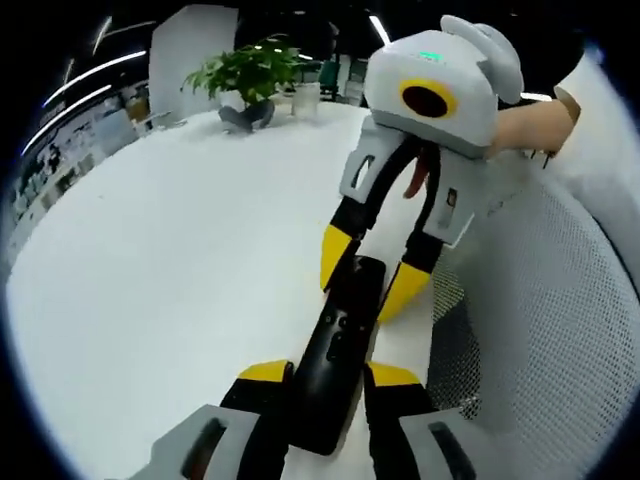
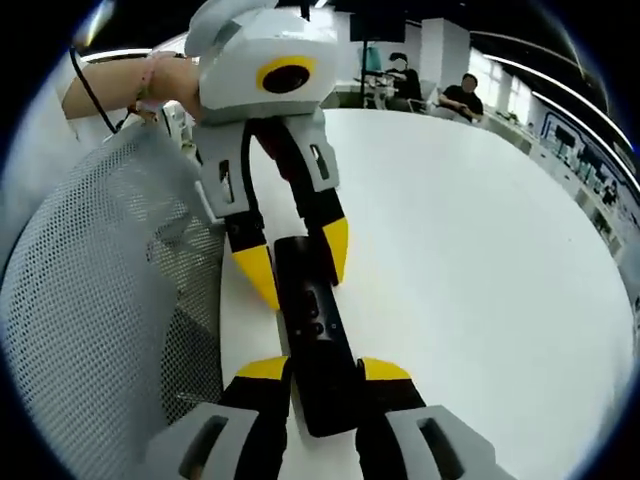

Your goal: Press the specified remote control buttons in sequence, fully releasing each button before pressing the next.

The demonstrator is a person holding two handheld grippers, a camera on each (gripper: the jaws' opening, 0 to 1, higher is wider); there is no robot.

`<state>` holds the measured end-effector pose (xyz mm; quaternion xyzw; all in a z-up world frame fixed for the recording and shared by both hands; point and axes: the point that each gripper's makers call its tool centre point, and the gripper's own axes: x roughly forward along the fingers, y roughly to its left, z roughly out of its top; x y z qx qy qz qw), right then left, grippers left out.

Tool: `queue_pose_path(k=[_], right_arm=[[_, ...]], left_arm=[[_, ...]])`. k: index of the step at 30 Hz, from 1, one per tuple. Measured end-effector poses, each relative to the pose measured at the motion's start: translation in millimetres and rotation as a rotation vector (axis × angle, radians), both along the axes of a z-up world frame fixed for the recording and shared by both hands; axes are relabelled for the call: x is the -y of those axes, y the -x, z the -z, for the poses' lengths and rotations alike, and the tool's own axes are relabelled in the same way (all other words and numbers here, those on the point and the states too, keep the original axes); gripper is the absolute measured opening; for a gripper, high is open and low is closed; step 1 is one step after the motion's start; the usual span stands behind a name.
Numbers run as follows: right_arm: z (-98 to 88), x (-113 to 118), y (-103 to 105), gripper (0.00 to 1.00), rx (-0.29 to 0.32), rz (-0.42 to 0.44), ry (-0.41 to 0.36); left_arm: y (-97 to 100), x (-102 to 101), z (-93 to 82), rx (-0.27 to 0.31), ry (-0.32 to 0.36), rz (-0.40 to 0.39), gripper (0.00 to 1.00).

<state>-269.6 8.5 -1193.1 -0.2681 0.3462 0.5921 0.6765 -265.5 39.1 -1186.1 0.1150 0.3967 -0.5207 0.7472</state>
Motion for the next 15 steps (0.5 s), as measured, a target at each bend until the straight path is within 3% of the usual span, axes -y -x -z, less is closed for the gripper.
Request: queue_pose_path(k=[2, 4, 6, 9, 15], right_arm=[[0.0, 0.5, 0.3, 0.22, 0.001, -0.006, -0.003], [-0.1, 0.7, 0.2, 0.22, -0.004, -0.003, -0.008], [0.1, 0.8, -0.2, 0.22, -0.013, 0.005, -0.013], [0.4, 0.5, -1.0, 0.23, -0.021, 0.017, -0.02], [1.1, 0.1, -0.1, 0.23, -0.001, 0.015, -0.005]], left_arm=[[-1.8, 0.0, -2.3, 0.002, 0.027, -0.038, 0.45], [-2.6, -3.9, -5.6, 0.026, 0.033, -0.059, 0.48], [-10.1, -5.8, -17.5, 0.088, 0.068, -0.113, 0.49], [-17.5, -5.2, -46.8, 0.146, 0.178, -0.209, 0.55], [-23.7, -12.6, -91.8, 0.279, 0.275, -0.304, 0.76]])
